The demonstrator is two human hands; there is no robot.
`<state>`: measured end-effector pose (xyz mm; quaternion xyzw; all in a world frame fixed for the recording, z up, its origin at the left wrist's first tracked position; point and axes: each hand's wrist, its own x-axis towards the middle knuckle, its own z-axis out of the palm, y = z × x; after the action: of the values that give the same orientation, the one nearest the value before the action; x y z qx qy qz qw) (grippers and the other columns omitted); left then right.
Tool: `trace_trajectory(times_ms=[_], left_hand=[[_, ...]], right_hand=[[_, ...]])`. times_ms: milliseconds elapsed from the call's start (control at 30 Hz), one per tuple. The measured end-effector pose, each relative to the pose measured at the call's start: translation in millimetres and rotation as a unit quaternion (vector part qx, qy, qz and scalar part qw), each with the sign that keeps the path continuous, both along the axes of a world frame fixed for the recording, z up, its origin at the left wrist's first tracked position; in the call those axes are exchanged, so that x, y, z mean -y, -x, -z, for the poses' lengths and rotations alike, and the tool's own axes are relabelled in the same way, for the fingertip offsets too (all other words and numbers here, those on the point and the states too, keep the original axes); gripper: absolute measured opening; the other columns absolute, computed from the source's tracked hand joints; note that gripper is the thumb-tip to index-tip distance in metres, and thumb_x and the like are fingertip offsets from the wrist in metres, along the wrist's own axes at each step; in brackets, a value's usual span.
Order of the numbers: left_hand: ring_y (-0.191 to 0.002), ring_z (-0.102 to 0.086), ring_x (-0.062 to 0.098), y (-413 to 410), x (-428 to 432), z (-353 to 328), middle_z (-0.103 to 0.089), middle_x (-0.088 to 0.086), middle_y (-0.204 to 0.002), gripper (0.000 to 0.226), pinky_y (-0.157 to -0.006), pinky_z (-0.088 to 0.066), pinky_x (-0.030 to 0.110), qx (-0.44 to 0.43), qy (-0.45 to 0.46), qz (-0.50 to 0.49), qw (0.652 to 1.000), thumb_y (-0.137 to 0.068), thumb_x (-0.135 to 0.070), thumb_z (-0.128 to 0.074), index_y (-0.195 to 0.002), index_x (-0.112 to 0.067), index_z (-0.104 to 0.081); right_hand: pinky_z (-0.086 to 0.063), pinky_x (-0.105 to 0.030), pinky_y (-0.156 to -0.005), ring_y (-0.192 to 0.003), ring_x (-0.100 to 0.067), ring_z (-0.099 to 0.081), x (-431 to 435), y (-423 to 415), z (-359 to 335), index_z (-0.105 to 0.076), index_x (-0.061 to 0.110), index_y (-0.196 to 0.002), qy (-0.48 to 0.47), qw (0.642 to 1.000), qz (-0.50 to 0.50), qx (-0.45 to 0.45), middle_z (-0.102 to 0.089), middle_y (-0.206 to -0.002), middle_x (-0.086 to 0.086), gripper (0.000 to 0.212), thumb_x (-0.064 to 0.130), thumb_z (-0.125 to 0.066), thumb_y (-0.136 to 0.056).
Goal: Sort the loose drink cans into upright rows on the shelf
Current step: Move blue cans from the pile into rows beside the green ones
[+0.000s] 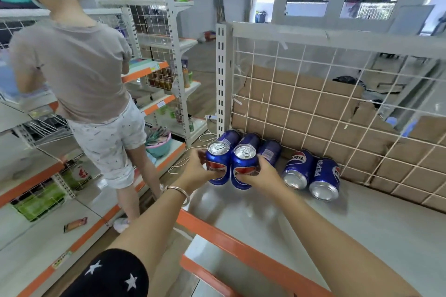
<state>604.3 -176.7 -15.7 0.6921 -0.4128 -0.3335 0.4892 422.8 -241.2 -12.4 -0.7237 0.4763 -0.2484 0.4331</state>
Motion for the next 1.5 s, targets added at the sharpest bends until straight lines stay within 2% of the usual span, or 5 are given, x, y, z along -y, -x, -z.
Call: trace_trajectory(times_ms=[267, 533, 1167, 1367, 1500], left_hand=[[-0.084, -0.067, 0.015, 17, -3, 1, -0.073, 0.003, -0.093, 0.045, -0.078, -0.054, 0.03, 0.014, 0.036, 0.053, 0.998, -0.055, -0.003, -0.085, -0.089, -0.025, -0.065], [-0.075, -0.067, -0.003, 95, 4, -10, -0.072, -0.009, -0.084, 0.038, -0.067, -0.052, 0.011, 0.029, 0.045, 0.15, 0.987, -0.06, -0.014, -0.086, -0.09, -0.026, -0.068], [-0.069, -0.063, -0.006, 543, -66, -15, -0.069, -0.008, -0.077, 0.036, -0.055, -0.048, 0.005, -0.014, 0.057, 0.415, 0.908, -0.06, -0.017, -0.087, -0.089, -0.023, -0.069], [-0.082, -0.072, 0.013, 675, -102, -9, -0.075, 0.003, -0.085, 0.042, -0.077, -0.057, 0.031, -0.052, 0.045, 0.465, 0.883, -0.057, -0.019, -0.088, -0.096, -0.015, -0.073], [-0.075, -0.07, 0.004, 742, -112, -14, -0.074, -0.005, -0.079, 0.032, -0.072, -0.056, 0.023, -0.061, 0.067, 0.491, 0.867, -0.058, -0.02, -0.088, -0.084, -0.026, -0.071]], right_hand=[[-0.05, -0.041, -0.089, -0.098, -0.02, -0.063, -10, 12, 6, -0.06, 0.033, -0.109, 0.046, 0.994, 0.089, -0.048, -0.07, -0.101, 0.004, 0.062, 0.056, -0.074, -0.054], [-0.051, -0.042, -0.09, -0.097, -0.016, -0.064, -33, 98, 4, -0.063, 0.027, -0.107, 0.062, 0.979, 0.195, -0.014, -0.07, -0.102, 0.006, 0.065, 0.059, -0.077, -0.052], [-0.05, -0.037, -0.082, -0.086, -0.016, -0.064, -218, 516, -21, -0.067, 0.024, -0.102, 0.089, 0.869, 0.486, -0.014, -0.071, -0.093, 0.002, 0.051, 0.049, -0.08, -0.06], [-0.052, -0.043, -0.082, -0.087, -0.018, -0.066, -270, 639, -17, -0.061, 0.037, -0.085, 0.087, 0.83, 0.551, -0.01, -0.071, -0.09, 0.006, 0.048, 0.064, -0.071, -0.046], [-0.048, -0.029, -0.071, -0.08, -0.016, -0.061, -284, 699, -23, -0.065, 0.022, -0.097, 0.088, 0.815, 0.573, -0.019, -0.069, -0.089, 0.002, 0.038, 0.034, -0.083, -0.066]])
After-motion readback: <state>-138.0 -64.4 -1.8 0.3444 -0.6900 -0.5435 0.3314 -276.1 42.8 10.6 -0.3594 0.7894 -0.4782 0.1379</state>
